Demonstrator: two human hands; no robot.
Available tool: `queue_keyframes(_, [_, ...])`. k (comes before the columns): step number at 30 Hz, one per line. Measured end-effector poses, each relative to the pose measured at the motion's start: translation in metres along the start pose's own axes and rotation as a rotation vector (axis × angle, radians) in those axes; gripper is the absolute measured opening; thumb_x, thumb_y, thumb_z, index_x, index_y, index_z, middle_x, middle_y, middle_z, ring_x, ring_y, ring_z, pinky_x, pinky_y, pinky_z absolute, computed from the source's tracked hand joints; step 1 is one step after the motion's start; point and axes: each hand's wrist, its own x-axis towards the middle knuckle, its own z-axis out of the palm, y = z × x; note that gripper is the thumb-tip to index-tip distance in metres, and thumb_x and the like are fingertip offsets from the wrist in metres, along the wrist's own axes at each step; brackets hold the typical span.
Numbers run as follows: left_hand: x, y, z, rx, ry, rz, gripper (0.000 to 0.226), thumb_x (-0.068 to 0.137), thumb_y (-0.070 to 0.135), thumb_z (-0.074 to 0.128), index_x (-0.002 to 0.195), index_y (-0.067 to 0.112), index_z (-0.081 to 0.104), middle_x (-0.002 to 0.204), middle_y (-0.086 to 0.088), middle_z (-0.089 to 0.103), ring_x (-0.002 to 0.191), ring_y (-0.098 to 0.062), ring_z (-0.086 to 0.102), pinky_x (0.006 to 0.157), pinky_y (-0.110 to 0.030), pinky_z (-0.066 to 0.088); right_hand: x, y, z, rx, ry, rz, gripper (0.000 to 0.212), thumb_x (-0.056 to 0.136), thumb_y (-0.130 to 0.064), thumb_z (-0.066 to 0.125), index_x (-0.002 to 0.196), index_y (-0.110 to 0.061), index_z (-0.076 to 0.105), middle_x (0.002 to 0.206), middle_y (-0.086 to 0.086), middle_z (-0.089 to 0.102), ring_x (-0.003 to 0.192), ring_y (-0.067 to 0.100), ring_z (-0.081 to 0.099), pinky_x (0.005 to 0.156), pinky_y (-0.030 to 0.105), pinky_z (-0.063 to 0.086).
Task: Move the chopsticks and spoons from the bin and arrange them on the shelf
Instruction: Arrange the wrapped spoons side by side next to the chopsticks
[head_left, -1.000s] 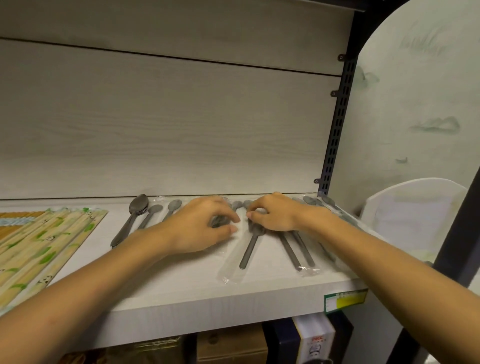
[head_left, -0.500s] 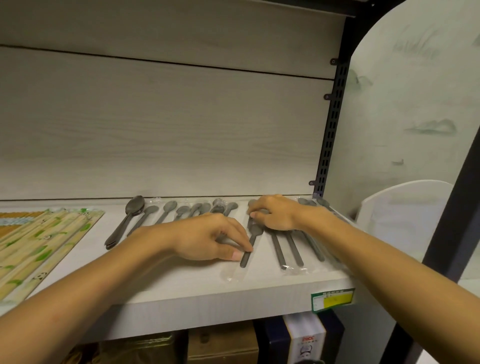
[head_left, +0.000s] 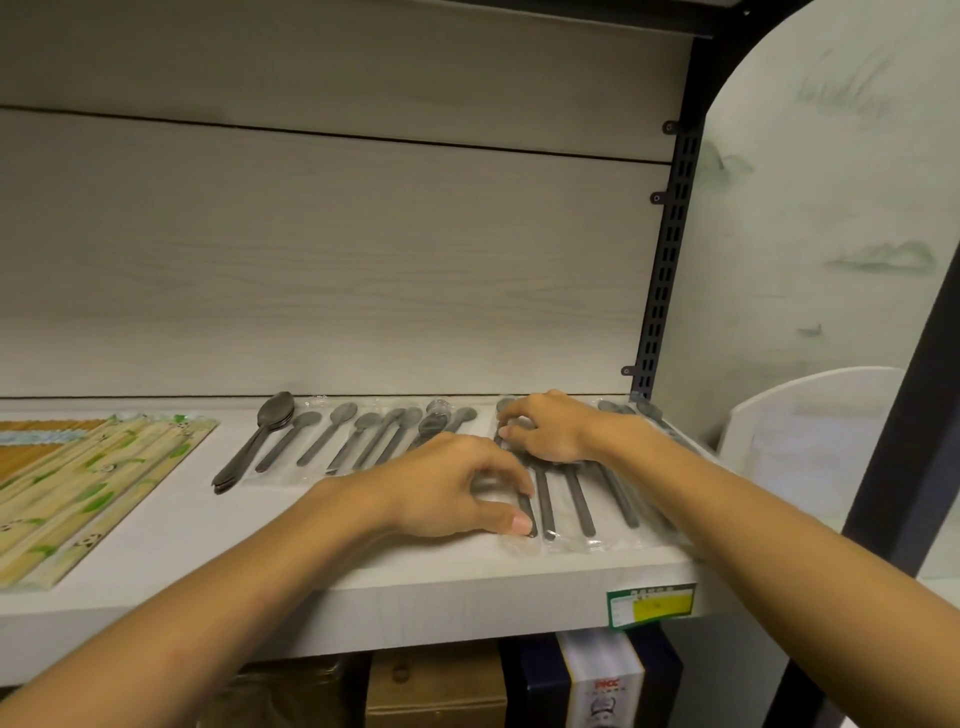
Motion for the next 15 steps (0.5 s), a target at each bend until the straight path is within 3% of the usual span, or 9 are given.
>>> queue_keyframes(3, [-0.004, -0.001, -0.002, -0.069, 0.037, -0.008, 0.033, 0.083, 0.048, 0.068, 0.113, 0.036, 0.067, 0.112, 0.023, 0.064, 0.108, 0.006, 0.054, 0.096, -0.019, 0.043, 0.0, -0.002, -0.002, 0.025, 0.053, -0.025, 0.045, 0.097, -0.037, 0.049, 0.139, -0.02, 0.048, 0.138, 0.008, 0.053, 0.128, 0.028, 0.046, 0.102, 0.036, 0.039])
queue_keyframes(6, [-0.017, -0.012, -0.015, -0.107, 0.15, -0.034, 0.022, 0.086, 0.041, 0.067, 0.105, 0.03, 0.072, 0.091, 0.019, 0.068, 0.081, 0.006, 0.057, 0.073, -0.01, 0.042, -0.003, -0.008, -0.005, 0.018, 0.106, -0.083, 0.041, 0.096, -0.035, 0.051, 0.134, -0.019, 0.053, 0.134, 0.007, 0.057, 0.125, 0.026, 0.05, 0.102, 0.035, 0.041])
queue_keyframes(8, [-0.028, -0.026, -0.026, -0.056, 0.233, -0.076, 0.014, 0.088, 0.032, 0.067, 0.098, 0.025, 0.074, 0.086, 0.012, 0.069, 0.075, 0.001, 0.057, 0.066, -0.009, 0.04, -0.007, -0.018, -0.004, 0.005, 0.123, -0.133, 0.037, 0.096, -0.033, 0.051, 0.13, -0.021, 0.057, 0.131, 0.006, 0.06, 0.125, 0.024, 0.05, 0.102, 0.034, 0.04])
queue_keyframes(11, [-0.042, -0.052, -0.04, 0.031, 0.294, -0.167, 0.011, 0.088, 0.021, 0.065, 0.091, 0.029, 0.072, 0.087, 0.013, 0.071, 0.08, -0.001, 0.061, 0.068, -0.017, 0.043, -0.016, -0.041, 0.001, -0.001, 0.105, -0.239, 0.034, 0.094, -0.031, 0.051, 0.126, -0.026, 0.06, 0.132, 0.001, 0.06, 0.124, 0.023, 0.05, 0.102, 0.033, 0.041])
queue_keyframes(15, [-0.048, -0.077, -0.048, 0.182, 0.295, -0.258, 0.013, 0.088, 0.024, 0.063, 0.095, 0.032, 0.071, 0.094, 0.017, 0.069, 0.088, -0.004, 0.059, 0.076, -0.025, 0.045, -0.033, -0.076, 0.008, 0.006, 0.058, -0.336, 0.042, 0.095, -0.041, 0.052, 0.136, -0.032, 0.051, 0.135, 0.003, 0.055, 0.128, 0.021, 0.045, 0.104, 0.033, 0.035])
